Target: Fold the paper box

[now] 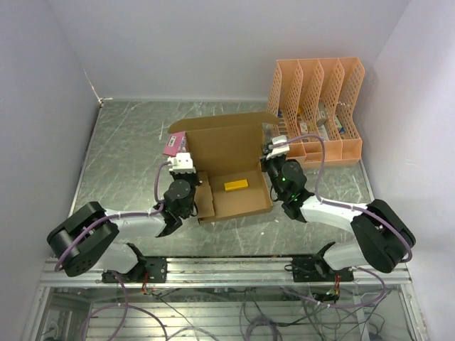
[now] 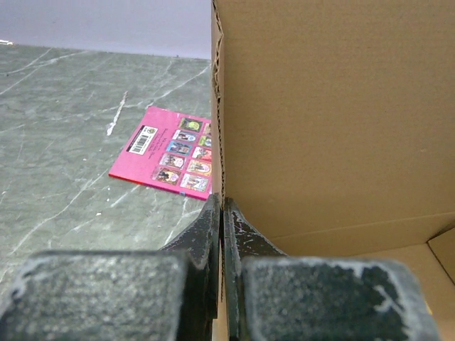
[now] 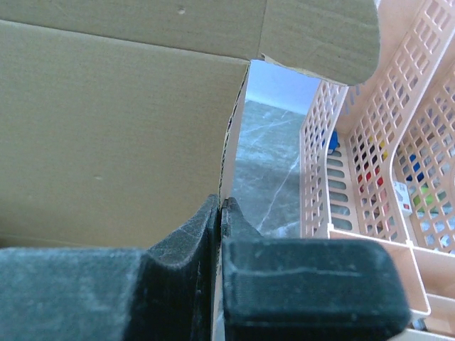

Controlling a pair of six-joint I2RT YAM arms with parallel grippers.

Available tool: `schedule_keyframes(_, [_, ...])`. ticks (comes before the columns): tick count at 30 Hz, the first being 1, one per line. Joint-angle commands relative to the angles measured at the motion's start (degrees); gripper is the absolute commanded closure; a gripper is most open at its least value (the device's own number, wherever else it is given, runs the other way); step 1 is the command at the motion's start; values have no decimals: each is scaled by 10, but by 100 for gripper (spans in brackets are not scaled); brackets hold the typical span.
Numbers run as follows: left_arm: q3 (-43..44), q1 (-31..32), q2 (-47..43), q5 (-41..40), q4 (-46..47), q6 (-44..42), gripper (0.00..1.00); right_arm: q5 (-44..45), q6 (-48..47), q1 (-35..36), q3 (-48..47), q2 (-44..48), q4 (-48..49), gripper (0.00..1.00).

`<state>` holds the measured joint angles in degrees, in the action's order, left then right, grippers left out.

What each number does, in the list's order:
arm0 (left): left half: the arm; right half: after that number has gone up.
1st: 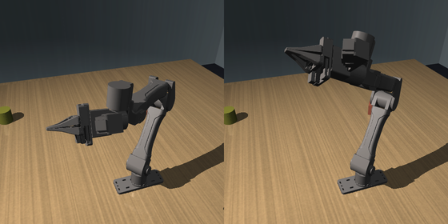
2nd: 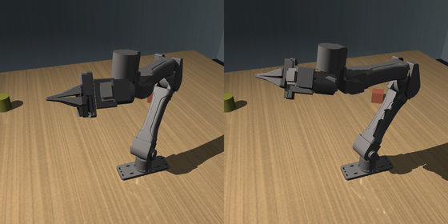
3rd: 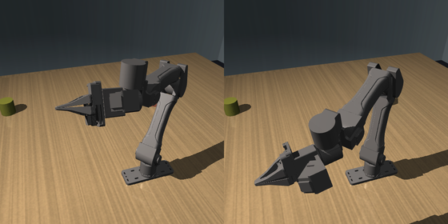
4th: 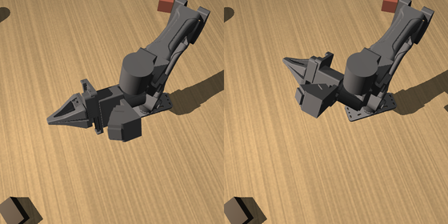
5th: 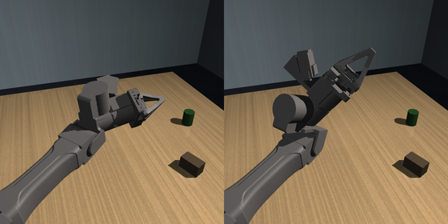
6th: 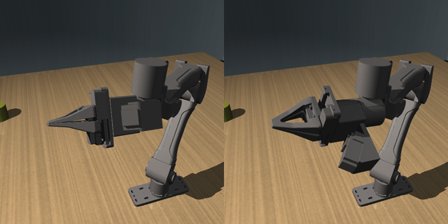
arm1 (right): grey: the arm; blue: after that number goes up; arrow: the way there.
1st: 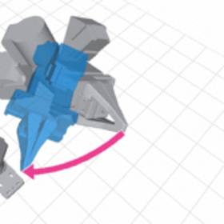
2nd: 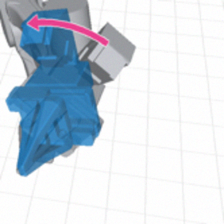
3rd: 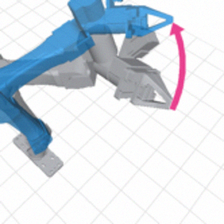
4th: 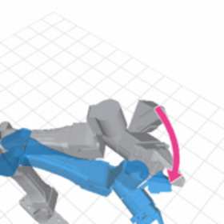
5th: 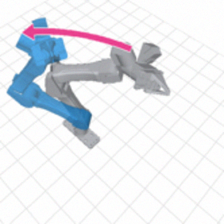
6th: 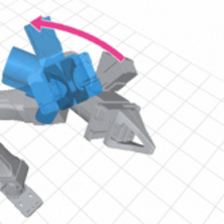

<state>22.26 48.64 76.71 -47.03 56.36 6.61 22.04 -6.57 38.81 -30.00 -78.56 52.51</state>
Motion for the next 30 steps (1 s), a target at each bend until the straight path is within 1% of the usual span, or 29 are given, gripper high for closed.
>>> schedule_keyframes(1, [4,33,-2,-12,95,-6,93,2,39,17,14,14,36,100])
schedule_keyframes(3, [11,46,9,-25,103,-17,93,0,41,16,23,18,45,100])
schedule_keyframes(6, [19,73,29,-48,118,-33,93,-10,54,17,30,34,25,100])
schedule_keyframes(10, [2,108,60,-89,190,-66,93,-16,63,20,57,60,9,100])
schedule_keyframes(13, [-12,128,74,-113,225,-83,93,-21,64,20,60,75,-24,100])
schedule_keyframes(20, [-18,153,80,-123,252,-99,93,-29,63,21,65,96,-56,100])
schedule_keyframes(23, [-21,156,78,-118,256,-105,93,-28,53,21,67,95,-28,100])
schedule_keyframes(25, [-21,156,83,-117,268,-125,92,-30,36,21,67,85,9,100])
schedule_keyframes(27, [-16,155,98,-119,316,-179,91,-26,18,21,64,64,61,100])
schedule_keyframes(30, [-3,155,148,-127,419,-267,93,-20,-1,21,53,19,137,100])
